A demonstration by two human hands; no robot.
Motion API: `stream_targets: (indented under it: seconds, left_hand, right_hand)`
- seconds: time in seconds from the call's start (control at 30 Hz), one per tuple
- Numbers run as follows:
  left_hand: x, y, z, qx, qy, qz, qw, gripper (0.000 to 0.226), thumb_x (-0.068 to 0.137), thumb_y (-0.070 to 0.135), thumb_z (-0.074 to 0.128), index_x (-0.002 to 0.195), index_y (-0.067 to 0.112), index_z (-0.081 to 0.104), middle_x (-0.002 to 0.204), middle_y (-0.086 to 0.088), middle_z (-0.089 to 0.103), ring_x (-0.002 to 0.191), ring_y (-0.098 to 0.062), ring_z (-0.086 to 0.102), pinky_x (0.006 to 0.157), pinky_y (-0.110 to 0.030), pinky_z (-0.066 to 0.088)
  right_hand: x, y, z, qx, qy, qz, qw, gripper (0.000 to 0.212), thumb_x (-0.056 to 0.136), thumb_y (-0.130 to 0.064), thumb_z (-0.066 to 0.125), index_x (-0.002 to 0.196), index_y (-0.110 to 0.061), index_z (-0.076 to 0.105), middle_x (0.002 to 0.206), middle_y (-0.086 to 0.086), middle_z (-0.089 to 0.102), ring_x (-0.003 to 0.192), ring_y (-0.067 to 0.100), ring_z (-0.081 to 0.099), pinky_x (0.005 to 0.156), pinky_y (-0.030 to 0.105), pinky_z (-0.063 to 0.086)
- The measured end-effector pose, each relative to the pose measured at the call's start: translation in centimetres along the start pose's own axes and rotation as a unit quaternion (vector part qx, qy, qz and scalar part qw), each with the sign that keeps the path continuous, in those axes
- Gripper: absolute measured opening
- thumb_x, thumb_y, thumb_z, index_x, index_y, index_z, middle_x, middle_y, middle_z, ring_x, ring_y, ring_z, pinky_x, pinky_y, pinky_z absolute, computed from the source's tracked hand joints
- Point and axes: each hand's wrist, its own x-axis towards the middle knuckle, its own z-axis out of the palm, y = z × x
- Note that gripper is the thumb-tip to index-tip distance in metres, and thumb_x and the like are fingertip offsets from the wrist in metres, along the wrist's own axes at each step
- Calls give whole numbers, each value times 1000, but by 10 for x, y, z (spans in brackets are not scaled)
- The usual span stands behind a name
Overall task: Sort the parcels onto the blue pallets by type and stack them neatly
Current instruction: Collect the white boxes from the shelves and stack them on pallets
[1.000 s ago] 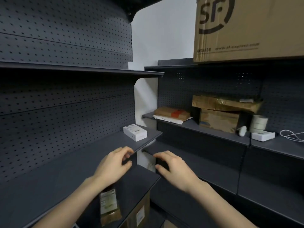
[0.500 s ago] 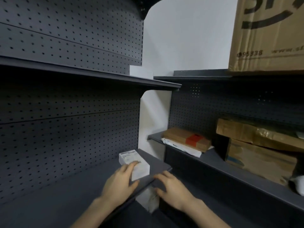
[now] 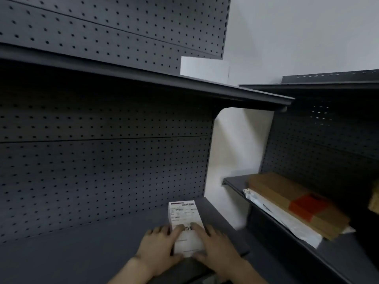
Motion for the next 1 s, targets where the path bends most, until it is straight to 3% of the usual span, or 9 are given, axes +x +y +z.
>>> stream_targets:
  seconds: [0.13,0.27,0.47,0.6,0.73,0.87,1.0]
  left_hand:
    - [1,1,6,-94,3,-55,994,77,82,54,51,148,39,13,142,-1,43,124,-24,45,97,-34,42]
    - [-13,4,2,-119,50,-125,984,75,83,47,54,148,36,18,135,-3,49,119,-24,48,94,-28,42]
    - [-91,-15,12,-124,152,-220,956,72,79,54,49,144,45,18,151,8,33,123,-18,49,94,-27,47]
    - [-176,-32,3,-73,189,-303,931,75,78,52,56,144,40,22,151,4,35,121,-21,51,94,-26,45]
    - [-269,-49,-16,-26,201,-380,902,78,76,49,61,142,41,20,149,8,38,121,-18,51,97,-26,44]
    - [-357,-59,-36,-15,231,-459,858,75,73,56,53,142,38,31,150,10,36,127,-15,46,101,-24,40]
    - [-469,-80,-50,10,257,-519,815,76,73,50,56,142,42,26,148,14,36,125,-14,46,100,-29,43]
  right_hand:
    - [24,8,5,184,-7,-49,982,81,78,-47,63,144,-45,17,144,-4,35,129,15,41,104,27,36]
    - [45,7,13,223,14,-122,967,80,74,-41,70,142,-45,27,139,-7,43,124,8,44,101,16,35]
    - [53,-62,36,319,22,-246,915,77,71,-39,74,136,-48,34,134,-18,42,119,-2,43,93,1,27]
    - [34,-146,60,369,-6,-325,871,72,71,-46,74,134,-46,39,130,-17,47,117,-2,47,96,6,34]
    - [3,-236,65,382,-54,-409,827,69,72,-53,69,129,-61,32,128,-18,47,117,-1,49,97,16,41]
    - [-31,-326,67,383,-79,-477,787,69,66,-64,58,126,-69,24,124,-16,47,115,3,51,95,26,47]
    - [-83,-439,70,375,-121,-536,747,68,64,-63,56,124,-71,25,122,-11,49,113,8,52,96,28,46]
